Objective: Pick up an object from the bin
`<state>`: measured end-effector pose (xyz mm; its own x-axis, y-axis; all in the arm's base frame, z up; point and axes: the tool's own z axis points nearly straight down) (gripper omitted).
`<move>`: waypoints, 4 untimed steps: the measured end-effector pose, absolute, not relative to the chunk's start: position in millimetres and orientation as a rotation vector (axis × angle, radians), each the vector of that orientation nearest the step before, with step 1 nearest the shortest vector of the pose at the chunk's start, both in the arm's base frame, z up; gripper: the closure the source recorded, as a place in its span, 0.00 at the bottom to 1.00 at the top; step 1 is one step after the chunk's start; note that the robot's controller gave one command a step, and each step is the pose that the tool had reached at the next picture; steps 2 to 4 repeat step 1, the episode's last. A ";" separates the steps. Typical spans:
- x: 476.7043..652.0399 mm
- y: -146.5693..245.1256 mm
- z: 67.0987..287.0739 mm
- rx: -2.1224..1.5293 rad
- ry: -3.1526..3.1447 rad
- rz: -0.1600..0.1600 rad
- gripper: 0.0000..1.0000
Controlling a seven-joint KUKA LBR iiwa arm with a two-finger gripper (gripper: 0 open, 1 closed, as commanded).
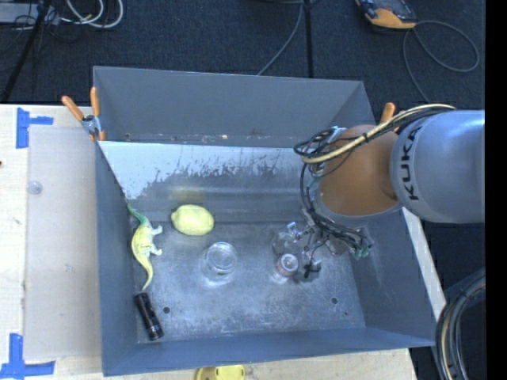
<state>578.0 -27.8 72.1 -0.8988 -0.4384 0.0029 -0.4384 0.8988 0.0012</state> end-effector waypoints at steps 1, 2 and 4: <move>577.1 -27.2 77.6 0.706 -3.056 -0.003 1.00; 577.1 -27.2 77.6 0.706 -3.056 -0.003 1.00; 577.1 -27.2 77.6 0.706 -3.056 -0.003 1.00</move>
Offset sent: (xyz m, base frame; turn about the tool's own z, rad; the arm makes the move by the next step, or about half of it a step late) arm -0.0001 0.0002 0.0147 0.0000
